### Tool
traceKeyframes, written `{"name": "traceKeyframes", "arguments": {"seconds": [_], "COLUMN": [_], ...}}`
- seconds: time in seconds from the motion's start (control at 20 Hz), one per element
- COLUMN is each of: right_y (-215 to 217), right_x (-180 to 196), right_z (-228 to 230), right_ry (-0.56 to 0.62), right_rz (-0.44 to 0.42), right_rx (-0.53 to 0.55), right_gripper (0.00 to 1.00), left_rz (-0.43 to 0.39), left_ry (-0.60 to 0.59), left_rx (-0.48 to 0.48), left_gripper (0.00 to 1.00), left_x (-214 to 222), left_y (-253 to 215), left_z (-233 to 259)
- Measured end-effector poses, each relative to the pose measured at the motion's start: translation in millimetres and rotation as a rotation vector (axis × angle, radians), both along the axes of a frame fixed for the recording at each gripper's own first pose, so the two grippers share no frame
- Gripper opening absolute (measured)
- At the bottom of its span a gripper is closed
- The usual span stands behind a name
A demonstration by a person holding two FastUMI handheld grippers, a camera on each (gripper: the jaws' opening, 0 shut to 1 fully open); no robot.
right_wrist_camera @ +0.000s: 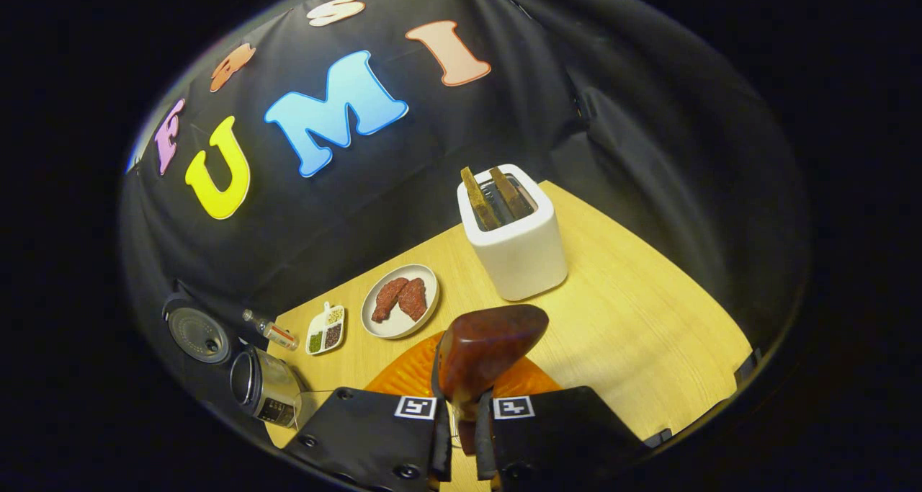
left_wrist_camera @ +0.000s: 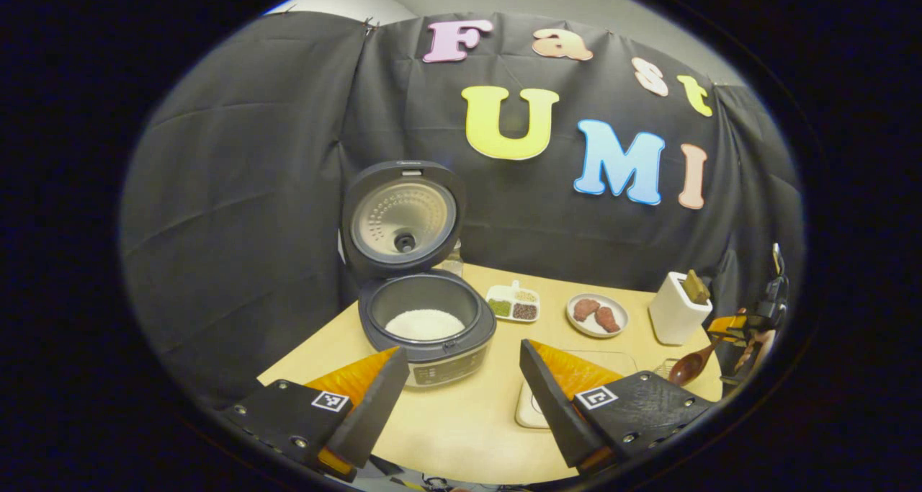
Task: Close the left gripper, press the button to open the rice cooker; take a wooden spoon from the chopstick holder with the right hand, scoop a spoonful of rice and pour it into the rice cooker, then put the wooden spoon back into the chopstick holder.
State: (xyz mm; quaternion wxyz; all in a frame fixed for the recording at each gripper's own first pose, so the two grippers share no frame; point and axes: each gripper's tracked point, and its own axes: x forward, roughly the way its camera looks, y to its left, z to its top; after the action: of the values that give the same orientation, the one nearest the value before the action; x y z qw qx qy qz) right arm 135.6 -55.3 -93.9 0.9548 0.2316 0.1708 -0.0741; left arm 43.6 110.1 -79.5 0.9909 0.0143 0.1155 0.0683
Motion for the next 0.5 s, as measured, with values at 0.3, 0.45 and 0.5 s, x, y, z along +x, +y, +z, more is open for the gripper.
{"name": "traceKeyframes", "arguments": {"seconds": [0.3,0.45,0.5], "right_y": [0,-2,-2], "right_x": [-53,-77,-87], "right_z": [22,31,33], "right_ry": [-0.049,-0.073,-0.08], "right_rz": [-0.162,-0.241,-0.263], "right_rx": [-0.042,-0.086,-0.1], "right_gripper": [0.14,0.15,0.15], "left_rz": [-0.132,-0.189,-0.203], "left_ry": [-0.011,-0.019,-0.016], "left_rx": [-0.021,-0.036,-0.042], "left_gripper": [0.99,0.99,0.99], "left_x": [20,28,30], "left_y": [32,48,52], "left_z": [3,2,0]}}
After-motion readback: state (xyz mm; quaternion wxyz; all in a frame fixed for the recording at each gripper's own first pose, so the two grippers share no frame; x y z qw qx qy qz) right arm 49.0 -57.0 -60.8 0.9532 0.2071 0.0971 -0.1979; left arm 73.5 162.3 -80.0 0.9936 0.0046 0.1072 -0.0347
